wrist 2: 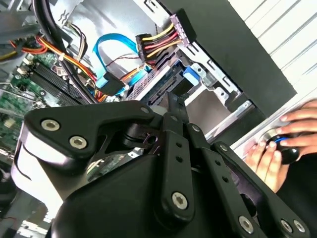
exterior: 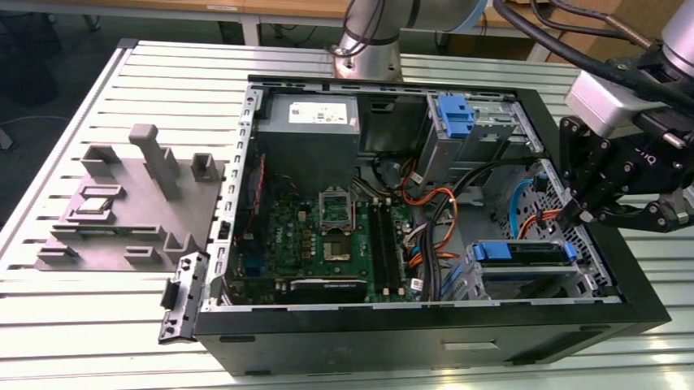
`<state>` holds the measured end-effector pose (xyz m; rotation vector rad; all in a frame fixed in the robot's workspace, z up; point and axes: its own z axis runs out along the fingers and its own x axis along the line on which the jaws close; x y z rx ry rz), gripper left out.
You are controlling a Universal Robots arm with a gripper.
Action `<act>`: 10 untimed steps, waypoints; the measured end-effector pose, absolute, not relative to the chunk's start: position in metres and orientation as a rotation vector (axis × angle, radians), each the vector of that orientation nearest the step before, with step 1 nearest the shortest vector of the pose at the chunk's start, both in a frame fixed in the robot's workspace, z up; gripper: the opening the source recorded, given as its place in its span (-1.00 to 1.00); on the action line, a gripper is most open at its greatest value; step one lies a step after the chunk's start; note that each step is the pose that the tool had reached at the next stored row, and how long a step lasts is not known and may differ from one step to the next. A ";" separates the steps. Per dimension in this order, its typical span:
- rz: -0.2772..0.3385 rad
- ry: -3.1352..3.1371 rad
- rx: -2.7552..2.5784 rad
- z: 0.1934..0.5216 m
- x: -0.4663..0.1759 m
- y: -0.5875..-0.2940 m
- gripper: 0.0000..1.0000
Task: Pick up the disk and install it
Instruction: 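Insert the first disk wire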
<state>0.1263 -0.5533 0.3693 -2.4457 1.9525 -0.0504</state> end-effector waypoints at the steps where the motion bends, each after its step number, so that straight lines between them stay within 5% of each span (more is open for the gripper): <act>1: -0.055 1.947 -2.448 0.369 0.127 -0.553 -0.80; 10: -0.063 1.949 -2.452 0.368 0.136 -0.539 -0.80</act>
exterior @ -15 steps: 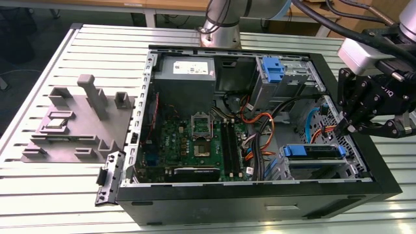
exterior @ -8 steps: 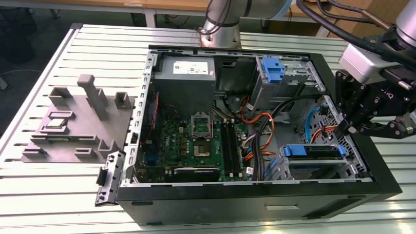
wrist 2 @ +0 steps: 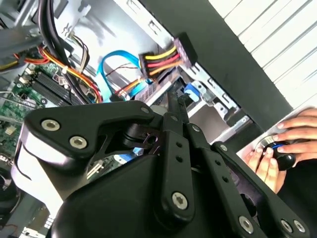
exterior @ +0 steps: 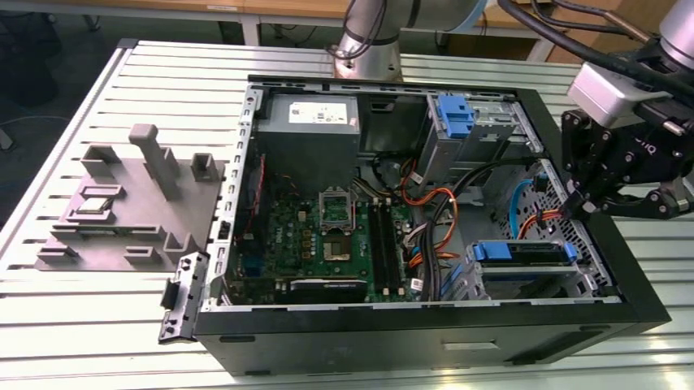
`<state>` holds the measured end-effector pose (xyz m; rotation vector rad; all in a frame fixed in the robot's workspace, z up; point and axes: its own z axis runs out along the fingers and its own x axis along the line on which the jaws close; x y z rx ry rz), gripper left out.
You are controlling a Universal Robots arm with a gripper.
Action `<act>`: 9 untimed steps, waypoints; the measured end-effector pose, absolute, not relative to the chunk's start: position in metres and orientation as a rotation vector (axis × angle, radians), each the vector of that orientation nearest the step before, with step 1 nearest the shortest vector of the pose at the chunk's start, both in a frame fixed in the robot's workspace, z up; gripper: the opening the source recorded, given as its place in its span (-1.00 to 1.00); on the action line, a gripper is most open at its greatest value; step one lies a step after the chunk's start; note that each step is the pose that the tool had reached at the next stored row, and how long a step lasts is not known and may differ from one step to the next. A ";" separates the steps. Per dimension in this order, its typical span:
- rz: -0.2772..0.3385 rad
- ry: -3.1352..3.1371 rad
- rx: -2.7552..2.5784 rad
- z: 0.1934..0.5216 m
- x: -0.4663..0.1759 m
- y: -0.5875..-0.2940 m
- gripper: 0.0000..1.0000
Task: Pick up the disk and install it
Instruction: 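Insert the first disk wire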
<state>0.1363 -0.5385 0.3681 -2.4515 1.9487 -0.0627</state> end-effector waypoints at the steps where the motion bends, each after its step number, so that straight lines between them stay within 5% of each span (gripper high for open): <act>1: -0.064 1.949 -2.452 0.368 0.138 -0.537 -0.80; 9: -0.071 1.928 -2.466 0.367 0.145 -0.529 -0.80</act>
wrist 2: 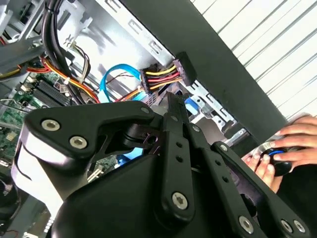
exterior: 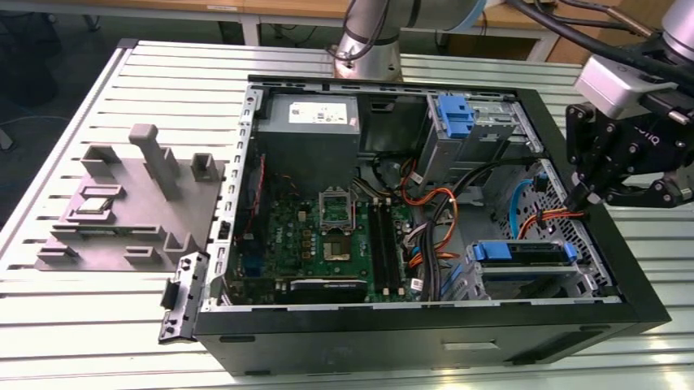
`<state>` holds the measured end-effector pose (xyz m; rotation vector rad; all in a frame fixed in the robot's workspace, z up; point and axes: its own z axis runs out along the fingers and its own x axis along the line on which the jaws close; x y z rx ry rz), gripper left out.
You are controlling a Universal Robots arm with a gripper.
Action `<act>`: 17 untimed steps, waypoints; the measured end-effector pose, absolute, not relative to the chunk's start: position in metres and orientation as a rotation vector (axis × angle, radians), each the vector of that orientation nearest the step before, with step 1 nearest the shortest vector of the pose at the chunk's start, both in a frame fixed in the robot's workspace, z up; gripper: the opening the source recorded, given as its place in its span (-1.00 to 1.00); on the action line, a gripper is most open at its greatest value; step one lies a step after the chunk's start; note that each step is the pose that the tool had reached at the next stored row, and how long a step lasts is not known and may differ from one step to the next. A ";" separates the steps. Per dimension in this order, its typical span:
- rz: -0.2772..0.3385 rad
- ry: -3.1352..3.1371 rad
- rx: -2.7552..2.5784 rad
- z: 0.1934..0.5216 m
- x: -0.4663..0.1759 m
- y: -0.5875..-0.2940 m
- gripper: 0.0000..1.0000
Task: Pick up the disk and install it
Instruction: 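Insert the first disk wire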
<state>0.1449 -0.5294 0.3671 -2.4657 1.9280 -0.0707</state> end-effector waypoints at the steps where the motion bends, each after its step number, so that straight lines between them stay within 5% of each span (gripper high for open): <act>1: -0.075 1.911 -2.476 0.367 0.145 -0.529 -0.80; 17: -0.102 1.689 -2.613 0.363 0.150 -0.525 -0.80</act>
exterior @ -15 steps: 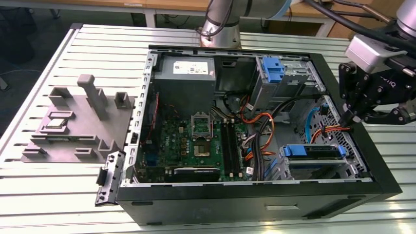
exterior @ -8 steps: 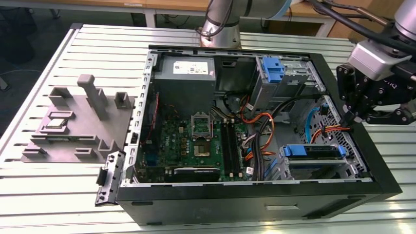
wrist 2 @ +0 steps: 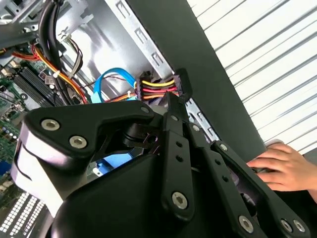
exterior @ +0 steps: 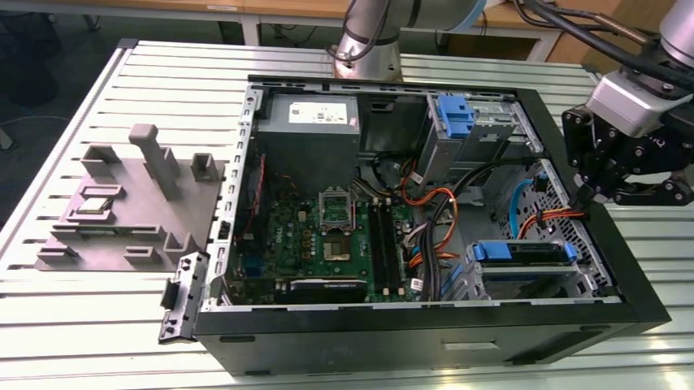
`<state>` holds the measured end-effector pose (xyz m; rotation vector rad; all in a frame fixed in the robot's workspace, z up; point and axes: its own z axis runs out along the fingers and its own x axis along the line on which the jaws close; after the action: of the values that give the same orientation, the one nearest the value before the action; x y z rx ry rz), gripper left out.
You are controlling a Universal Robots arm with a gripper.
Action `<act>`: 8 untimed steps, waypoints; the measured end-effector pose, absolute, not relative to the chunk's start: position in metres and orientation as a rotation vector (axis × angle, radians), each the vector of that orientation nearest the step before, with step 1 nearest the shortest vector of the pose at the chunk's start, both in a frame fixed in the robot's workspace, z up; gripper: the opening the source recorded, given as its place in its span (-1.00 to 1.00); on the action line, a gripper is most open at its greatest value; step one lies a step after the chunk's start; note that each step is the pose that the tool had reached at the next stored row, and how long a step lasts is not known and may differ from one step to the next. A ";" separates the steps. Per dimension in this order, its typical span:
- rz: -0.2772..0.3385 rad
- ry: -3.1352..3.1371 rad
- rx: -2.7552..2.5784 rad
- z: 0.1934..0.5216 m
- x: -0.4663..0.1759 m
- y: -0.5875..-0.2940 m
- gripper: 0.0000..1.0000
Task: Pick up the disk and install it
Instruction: 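Insert the first disk wire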
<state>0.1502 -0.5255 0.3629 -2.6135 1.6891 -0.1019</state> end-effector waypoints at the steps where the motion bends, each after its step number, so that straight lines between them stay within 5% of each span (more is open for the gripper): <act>1: -0.103 1.689 -2.614 0.363 0.151 -0.524 -0.80; 8: -0.109 1.631 -2.646 0.363 0.152 -0.522 -0.80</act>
<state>0.1519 -0.5224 0.3627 -2.6457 1.6309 -0.1088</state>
